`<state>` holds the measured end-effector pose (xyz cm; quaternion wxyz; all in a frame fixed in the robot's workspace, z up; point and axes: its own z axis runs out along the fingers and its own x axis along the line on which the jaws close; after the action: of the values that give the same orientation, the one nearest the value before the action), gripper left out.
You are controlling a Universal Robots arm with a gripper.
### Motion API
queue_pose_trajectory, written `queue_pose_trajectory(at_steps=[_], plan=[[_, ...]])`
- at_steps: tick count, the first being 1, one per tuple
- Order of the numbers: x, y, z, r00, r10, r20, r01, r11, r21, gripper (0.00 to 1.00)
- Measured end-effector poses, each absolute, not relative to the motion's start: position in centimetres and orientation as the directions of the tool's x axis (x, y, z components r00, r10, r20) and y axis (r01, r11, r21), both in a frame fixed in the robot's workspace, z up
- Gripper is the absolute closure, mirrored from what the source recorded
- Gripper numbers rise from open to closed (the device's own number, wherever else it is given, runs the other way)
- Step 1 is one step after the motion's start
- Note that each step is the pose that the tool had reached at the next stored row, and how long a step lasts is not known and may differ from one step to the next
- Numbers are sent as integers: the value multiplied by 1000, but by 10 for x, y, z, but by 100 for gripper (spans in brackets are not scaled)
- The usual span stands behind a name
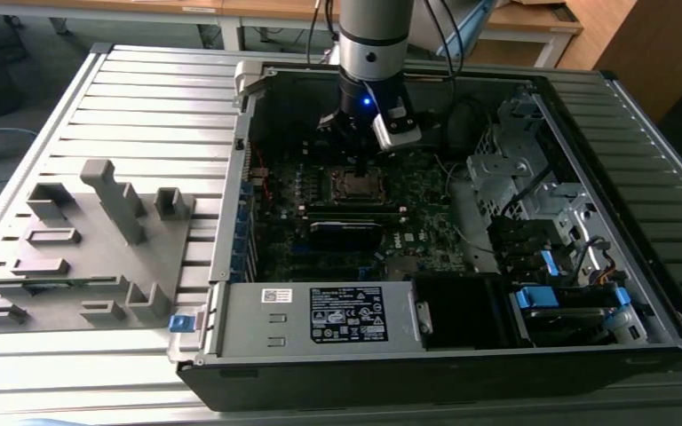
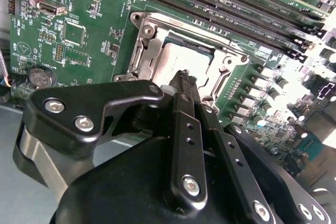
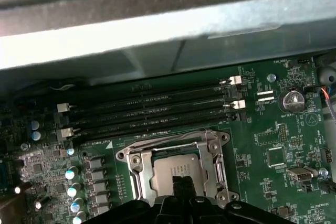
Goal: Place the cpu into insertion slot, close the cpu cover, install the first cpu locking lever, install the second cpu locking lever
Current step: 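Install the first cpu locking lever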
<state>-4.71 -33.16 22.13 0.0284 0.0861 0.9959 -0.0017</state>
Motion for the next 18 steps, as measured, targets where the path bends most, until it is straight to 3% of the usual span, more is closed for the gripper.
queue_pose_trajectory(at_steps=[18], plan=[[-47,-333,226,-989,140,-57,140,990,2,89]])
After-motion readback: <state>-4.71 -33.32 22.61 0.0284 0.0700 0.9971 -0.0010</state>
